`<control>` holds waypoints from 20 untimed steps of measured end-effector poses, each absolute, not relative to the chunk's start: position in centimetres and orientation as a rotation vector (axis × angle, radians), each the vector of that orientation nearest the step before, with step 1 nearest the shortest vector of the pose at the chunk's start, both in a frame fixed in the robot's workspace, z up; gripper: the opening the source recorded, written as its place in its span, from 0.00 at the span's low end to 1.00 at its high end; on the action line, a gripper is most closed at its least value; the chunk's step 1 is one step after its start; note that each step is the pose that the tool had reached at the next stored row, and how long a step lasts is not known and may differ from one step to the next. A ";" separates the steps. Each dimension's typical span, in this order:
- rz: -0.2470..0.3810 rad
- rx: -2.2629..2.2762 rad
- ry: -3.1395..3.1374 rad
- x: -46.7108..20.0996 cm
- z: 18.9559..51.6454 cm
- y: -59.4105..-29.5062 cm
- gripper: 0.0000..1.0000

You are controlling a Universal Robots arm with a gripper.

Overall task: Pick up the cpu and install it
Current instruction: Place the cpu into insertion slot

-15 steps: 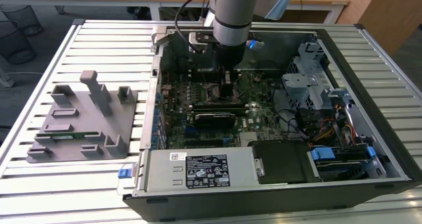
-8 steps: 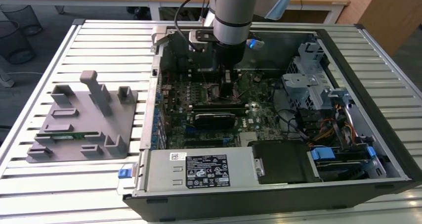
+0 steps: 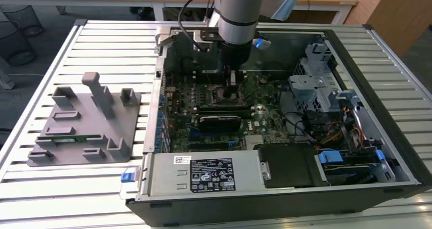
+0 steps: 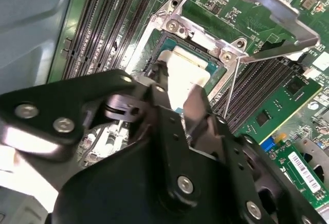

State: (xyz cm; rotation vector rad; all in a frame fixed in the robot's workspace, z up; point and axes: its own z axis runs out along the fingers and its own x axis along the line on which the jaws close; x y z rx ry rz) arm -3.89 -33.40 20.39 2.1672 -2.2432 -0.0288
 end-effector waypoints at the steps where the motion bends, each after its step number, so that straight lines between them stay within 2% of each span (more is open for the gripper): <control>1: -0.029 2.167 -2.243 -3.9 20.4 -33.4 0.35; 2: -0.029 2.167 -2.243 -3.9 20.4 -33.4 0.35; 4: -0.029 2.167 -2.243 -3.9 20.5 -33.4 0.23; 5: -0.029 2.167 -2.243 -3.9 20.5 -33.4 0.23; 7: -0.029 2.167 -2.243 -3.9 20.5 -33.4 0.11; 20: -0.029 2.167 -2.243 -3.9 20.9 -33.4 0.11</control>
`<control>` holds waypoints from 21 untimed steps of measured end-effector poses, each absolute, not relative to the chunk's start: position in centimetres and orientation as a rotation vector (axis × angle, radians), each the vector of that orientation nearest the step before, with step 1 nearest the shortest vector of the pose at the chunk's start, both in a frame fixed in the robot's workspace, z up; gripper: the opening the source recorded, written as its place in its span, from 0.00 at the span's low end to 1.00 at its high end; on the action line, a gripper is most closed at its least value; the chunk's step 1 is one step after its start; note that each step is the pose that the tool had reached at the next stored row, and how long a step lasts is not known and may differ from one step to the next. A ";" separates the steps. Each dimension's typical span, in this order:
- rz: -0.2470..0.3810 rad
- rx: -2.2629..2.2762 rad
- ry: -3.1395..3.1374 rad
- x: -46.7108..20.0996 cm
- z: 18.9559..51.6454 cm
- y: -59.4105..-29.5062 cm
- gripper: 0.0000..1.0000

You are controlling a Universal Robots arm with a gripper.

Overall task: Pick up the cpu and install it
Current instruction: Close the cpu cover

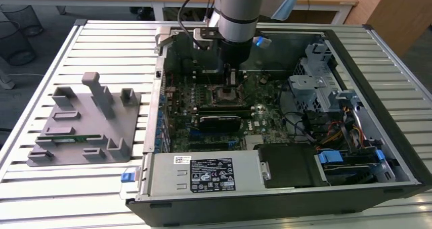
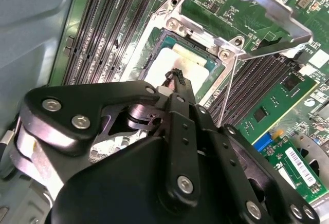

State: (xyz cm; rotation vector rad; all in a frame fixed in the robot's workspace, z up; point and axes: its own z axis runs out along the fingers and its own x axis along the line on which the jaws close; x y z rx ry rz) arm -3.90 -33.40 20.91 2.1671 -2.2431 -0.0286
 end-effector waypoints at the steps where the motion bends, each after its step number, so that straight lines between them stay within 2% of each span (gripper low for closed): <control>1: -0.029 2.167 -2.243 -3.9 20.9 -33.4 0.11; 21: -0.011 2.175 -2.251 -3.9 21.5 -33.4 0.11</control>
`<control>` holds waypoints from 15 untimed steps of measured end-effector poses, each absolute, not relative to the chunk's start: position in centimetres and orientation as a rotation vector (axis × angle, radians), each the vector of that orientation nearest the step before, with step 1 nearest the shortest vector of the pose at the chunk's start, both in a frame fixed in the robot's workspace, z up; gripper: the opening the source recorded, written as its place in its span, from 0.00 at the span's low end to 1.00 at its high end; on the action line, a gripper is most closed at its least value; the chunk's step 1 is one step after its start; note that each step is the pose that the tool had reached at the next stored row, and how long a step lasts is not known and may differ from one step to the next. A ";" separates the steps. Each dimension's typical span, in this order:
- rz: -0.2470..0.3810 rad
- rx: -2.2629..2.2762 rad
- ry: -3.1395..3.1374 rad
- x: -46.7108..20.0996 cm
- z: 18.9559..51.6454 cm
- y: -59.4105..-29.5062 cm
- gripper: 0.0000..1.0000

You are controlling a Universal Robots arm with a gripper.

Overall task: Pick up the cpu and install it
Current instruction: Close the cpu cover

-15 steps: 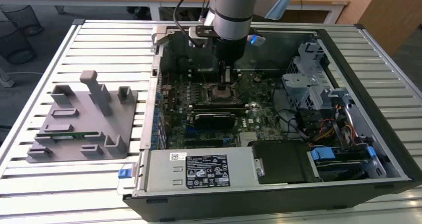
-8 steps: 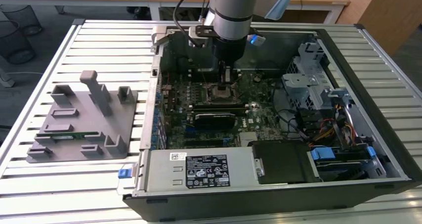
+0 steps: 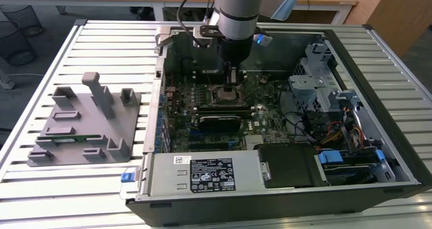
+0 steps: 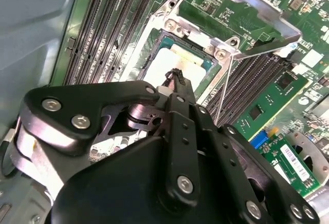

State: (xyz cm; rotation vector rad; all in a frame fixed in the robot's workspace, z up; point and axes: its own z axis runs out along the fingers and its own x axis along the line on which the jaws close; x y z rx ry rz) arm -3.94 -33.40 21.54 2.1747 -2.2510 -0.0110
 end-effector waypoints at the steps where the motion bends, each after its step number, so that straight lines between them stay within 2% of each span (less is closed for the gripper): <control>1: -0.010 2.175 -2.251 -3.9 21.7 -33.4 0.11; 9: -0.006 2.177 -2.254 -3.9 23.7 -33.4 0.11; 15: -0.004 2.178 -2.254 -3.9 23.8 -33.6 0.11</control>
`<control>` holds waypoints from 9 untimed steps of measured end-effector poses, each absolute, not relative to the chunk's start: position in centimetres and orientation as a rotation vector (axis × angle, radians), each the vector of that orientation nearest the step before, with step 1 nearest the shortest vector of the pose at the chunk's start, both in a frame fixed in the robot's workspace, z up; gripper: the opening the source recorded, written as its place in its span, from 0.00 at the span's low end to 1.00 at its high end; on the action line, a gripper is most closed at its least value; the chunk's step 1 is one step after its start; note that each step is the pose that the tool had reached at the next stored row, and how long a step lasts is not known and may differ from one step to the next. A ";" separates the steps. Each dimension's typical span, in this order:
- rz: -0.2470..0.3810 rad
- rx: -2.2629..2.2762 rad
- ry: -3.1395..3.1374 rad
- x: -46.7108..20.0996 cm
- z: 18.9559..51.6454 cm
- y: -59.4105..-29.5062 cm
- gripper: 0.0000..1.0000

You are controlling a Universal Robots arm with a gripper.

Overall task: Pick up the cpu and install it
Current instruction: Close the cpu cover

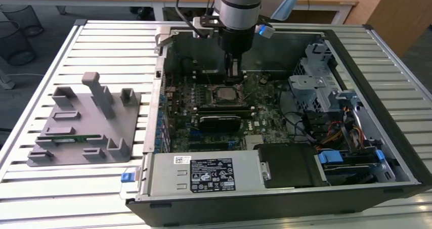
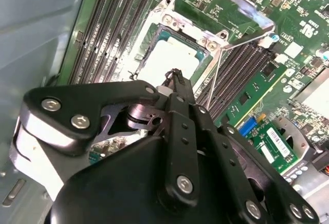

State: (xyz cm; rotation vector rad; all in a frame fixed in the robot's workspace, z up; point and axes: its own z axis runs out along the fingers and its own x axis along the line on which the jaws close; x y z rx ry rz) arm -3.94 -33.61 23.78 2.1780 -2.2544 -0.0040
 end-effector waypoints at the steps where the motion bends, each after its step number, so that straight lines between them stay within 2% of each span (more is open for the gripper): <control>1: -0.004 2.178 -2.255 -3.9 23.8 -33.7 0.11; 9: -0.004 2.178 -2.255 -3.5 23.8 -33.7 0.11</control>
